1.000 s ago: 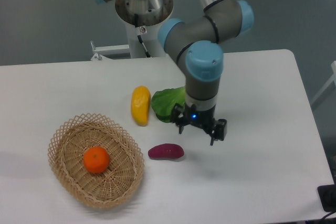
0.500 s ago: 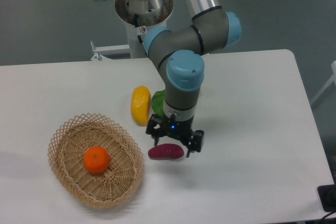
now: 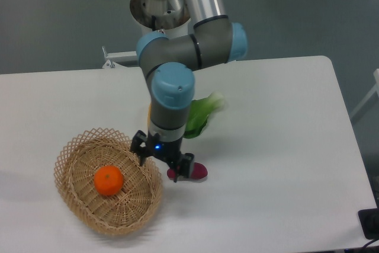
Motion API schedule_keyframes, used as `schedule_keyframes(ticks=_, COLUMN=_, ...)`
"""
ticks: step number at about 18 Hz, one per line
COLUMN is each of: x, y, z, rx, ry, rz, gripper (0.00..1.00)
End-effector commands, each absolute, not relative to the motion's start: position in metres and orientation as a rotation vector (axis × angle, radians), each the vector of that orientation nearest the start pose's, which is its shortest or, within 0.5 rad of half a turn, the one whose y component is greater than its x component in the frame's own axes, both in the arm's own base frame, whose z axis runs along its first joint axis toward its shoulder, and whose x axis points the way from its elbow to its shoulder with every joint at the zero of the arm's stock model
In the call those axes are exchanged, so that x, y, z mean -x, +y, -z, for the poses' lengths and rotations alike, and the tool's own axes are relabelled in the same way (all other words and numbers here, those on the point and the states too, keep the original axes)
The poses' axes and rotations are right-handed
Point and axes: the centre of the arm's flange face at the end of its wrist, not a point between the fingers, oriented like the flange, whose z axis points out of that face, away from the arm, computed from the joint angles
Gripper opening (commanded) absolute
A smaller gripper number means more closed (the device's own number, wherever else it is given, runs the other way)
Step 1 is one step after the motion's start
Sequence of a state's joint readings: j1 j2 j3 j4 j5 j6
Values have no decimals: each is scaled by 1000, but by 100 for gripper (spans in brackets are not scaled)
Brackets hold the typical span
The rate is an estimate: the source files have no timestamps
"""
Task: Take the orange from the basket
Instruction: 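Move the open gripper over the basket above the orange, then lower the gripper into the basket and close it on the orange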
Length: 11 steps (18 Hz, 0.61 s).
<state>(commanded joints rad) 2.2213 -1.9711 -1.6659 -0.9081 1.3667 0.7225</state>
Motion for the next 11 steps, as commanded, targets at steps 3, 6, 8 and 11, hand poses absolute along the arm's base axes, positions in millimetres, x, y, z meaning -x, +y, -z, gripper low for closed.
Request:
schedule_keyframes(ticks=3, x=241, y=599, z=-273, rx=2908, ry=167, rz=82, gripper=100)
schedule_keyframes(ticks=6, x=215, y=611, z=-259, rx=2944, ry=222, rz=67, gripper=100)
schedule_keyframes(ticks=8, x=197, y=620, z=-248, rx=2957, ry=257, rz=66, gripper=100)
schedule_keyframes(ticks=11, x=181, y=629, z=-243, rx=2959, ry=291, rz=73, gripper=100)
